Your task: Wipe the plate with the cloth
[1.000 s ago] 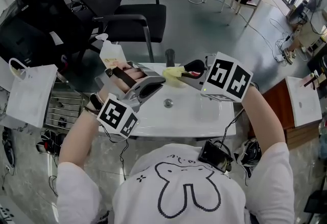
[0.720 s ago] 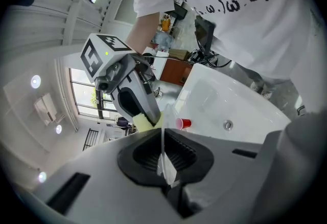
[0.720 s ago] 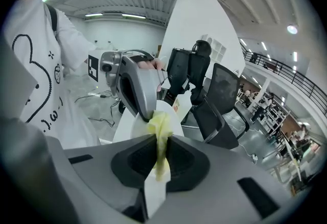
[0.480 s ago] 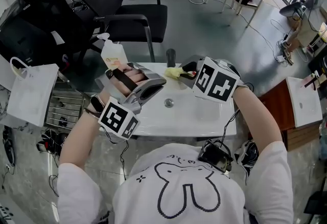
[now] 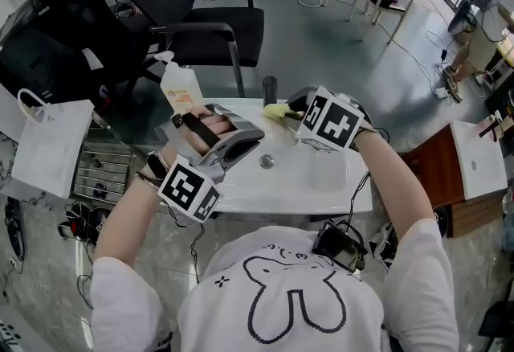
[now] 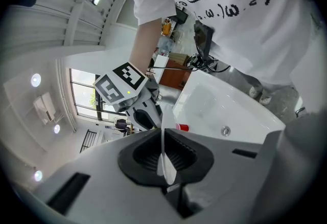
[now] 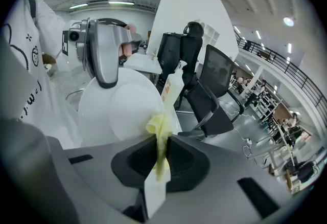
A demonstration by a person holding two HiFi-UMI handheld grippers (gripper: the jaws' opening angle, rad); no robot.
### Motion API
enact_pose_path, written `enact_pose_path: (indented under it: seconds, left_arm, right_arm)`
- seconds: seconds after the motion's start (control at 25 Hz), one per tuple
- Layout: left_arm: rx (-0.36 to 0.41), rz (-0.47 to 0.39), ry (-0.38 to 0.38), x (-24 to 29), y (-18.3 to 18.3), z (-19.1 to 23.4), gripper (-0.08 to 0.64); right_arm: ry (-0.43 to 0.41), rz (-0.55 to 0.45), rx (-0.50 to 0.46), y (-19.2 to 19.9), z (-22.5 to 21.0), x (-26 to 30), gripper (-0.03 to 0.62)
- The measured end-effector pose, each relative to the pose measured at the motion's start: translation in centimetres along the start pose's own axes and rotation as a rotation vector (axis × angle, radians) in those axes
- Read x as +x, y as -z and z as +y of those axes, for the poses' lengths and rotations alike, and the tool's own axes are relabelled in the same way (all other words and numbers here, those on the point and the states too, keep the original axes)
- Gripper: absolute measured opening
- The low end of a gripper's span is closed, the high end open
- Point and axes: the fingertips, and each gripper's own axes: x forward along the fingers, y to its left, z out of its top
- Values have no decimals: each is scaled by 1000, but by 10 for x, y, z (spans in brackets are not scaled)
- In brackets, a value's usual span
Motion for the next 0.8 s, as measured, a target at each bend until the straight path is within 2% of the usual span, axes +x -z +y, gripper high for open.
enact_pose_path:
  seconds: [0.2,0.4,0.56,0.8]
  left_arm:
    - [-22,-13,2,-1,-5,-3,18]
    - [-7,-13,5,-1,-5,-6,18]
    - [21,-16,-11,-3,-6,-3,18]
    - [102,-4,-30,-4,-10,-3,18]
  right_arm:
    - [-7,-94,33,-26,-1,-20,51]
    - [-99,-178,71,-55,18,-38,51]
    - [-131,-165,31,-64,33,-40,51]
    - [-98,-122,16,-62,33,-29,51]
